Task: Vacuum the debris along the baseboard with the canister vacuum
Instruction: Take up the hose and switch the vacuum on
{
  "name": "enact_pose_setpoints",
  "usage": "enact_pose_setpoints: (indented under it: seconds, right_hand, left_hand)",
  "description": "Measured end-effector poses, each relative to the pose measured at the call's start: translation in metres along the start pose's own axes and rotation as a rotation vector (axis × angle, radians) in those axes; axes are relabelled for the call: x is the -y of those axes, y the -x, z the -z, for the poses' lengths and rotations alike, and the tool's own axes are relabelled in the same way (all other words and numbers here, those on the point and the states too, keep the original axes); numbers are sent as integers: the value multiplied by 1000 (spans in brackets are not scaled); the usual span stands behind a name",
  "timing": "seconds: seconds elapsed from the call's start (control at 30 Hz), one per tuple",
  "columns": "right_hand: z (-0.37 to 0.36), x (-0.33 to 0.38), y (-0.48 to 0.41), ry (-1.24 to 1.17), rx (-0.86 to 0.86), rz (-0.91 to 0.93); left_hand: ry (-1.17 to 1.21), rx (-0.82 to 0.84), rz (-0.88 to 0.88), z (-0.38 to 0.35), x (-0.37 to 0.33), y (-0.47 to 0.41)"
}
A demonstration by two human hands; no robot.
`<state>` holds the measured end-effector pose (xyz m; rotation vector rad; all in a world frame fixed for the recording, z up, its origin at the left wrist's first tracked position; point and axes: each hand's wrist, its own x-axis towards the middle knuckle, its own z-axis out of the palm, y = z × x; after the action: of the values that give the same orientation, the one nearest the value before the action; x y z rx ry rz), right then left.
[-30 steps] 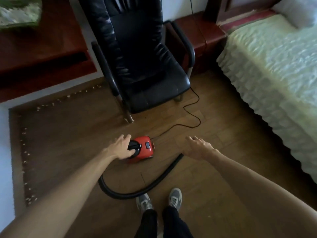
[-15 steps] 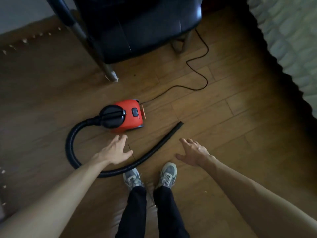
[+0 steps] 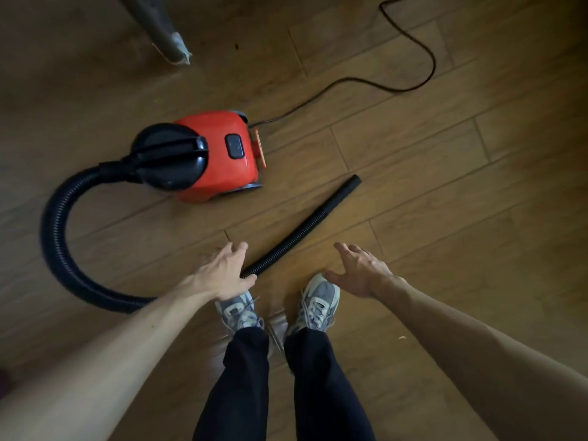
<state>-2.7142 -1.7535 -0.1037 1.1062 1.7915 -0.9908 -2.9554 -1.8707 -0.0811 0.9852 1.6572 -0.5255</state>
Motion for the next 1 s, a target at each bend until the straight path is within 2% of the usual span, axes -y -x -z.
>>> enact_pose_setpoints:
  seconds: [0.23, 0.57, 0.8, 0.9, 1.0]
  right_hand:
    - [-31, -3, -62, -63, 12, -16]
    - [-59, -14, -154, -197, -31, -109]
    - [-74, -10, -211, -616, -153, -400]
    - [-81, -6, -229, -860, -235, -480]
    - [-82, 3, -241, -1006, -301, -535]
  left_hand:
    - [-104, 4, -16, -20, 7, -62]
    - [-114, 52, -74, -52, 2, -141]
    - [-246, 30, -191, -85, 12, -176]
    - [-278, -6, -222, -96, 18, -183]
    - [-299, -54, -246, -101, 23, -188]
